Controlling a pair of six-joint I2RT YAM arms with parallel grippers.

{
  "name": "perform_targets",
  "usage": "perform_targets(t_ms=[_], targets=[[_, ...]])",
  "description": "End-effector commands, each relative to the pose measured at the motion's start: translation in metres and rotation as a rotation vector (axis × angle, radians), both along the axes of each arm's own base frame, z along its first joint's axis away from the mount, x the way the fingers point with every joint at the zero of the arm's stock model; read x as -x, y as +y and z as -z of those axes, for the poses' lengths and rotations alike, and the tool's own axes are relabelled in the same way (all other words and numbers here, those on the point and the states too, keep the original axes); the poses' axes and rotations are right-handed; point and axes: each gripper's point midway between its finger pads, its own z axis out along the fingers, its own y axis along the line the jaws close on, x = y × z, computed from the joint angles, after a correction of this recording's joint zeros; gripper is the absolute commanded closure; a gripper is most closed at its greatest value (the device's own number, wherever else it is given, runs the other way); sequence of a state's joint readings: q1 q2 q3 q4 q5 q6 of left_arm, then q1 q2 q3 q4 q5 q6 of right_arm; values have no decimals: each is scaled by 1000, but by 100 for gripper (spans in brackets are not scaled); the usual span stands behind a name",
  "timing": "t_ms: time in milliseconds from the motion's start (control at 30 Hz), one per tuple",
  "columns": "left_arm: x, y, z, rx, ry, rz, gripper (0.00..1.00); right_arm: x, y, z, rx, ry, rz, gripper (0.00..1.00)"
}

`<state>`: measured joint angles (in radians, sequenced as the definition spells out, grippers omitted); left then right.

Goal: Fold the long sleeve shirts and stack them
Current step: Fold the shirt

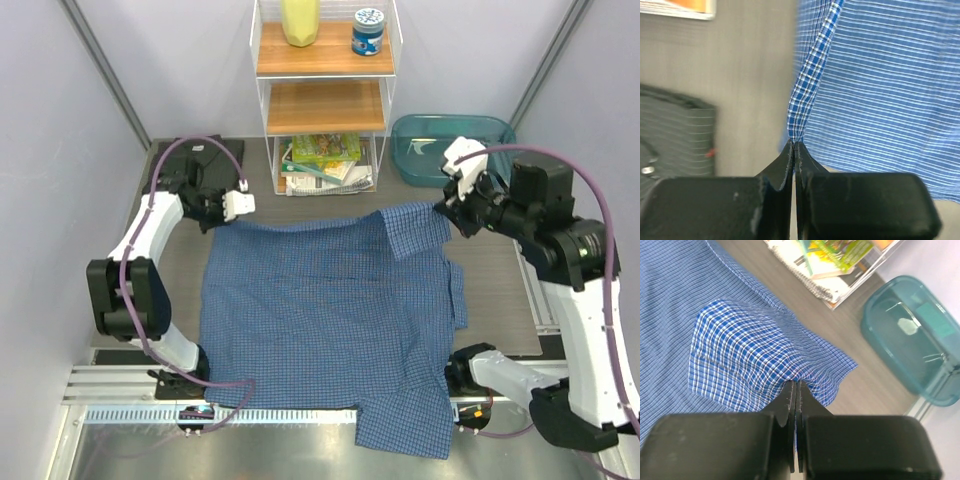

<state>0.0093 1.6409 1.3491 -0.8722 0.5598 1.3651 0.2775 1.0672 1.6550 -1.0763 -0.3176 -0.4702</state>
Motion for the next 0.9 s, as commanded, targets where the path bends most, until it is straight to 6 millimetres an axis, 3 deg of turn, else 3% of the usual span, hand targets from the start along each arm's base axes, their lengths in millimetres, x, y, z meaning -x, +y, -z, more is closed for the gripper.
perform_targets(t_ms=[0, 200, 433, 700, 867], targets=[[27, 0, 5, -30, -31, 68, 100, 43, 1, 3, -57, 68, -35, 99], [57, 2, -1, -37, -50, 77, 100, 91, 1, 16, -91, 153, -86, 99], [95, 1, -2, -34, -21, 115, 100, 123, 1, 36, -108, 229, -120, 99], [137, 2, 15, -54, 47, 153, 100, 119, -7, 31, -72, 187, -94, 99], [158, 1, 30, -46, 99, 159, 99, 114, -11, 15, -50, 143, -86, 99]])
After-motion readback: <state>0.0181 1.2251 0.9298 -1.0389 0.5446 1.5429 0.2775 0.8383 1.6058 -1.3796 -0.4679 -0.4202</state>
